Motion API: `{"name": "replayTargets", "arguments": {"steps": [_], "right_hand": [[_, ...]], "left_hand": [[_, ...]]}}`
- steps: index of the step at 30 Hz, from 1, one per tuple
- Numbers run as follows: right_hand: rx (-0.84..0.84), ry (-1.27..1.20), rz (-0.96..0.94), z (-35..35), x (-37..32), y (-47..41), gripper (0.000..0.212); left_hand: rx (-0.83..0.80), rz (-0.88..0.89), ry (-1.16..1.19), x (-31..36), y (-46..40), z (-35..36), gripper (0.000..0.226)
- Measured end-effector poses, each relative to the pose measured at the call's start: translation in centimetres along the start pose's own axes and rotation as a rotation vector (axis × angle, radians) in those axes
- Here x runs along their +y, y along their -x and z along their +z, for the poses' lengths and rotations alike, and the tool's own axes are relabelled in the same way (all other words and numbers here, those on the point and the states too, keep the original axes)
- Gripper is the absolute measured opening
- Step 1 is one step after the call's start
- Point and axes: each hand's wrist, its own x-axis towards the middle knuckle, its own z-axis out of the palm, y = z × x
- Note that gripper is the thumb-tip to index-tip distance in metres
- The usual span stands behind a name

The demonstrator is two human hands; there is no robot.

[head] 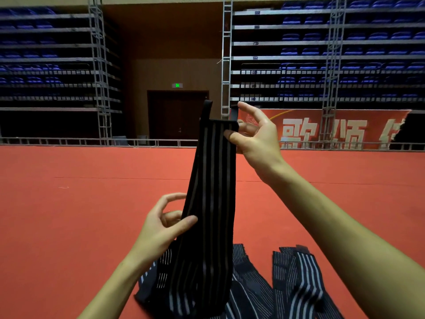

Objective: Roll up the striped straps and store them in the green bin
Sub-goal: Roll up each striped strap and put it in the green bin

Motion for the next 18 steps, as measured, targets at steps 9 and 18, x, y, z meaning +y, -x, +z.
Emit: {"name": "replayTargets", "arguments": {"steps": [9,18], "right_hand": [[0.059,0.027,0.047,-0.2,1.4,-1.0,0.071],[0.063,0.015,0.04,0.7,1.5,-1.8,0.07]], "left_hand": [[-0.017,-0.024,-0.165,-3.6,1.3,-2.5,0.066],[-0.018,0.067,-0.172,-2.0,-1.2,-0.5,0.064]]}}
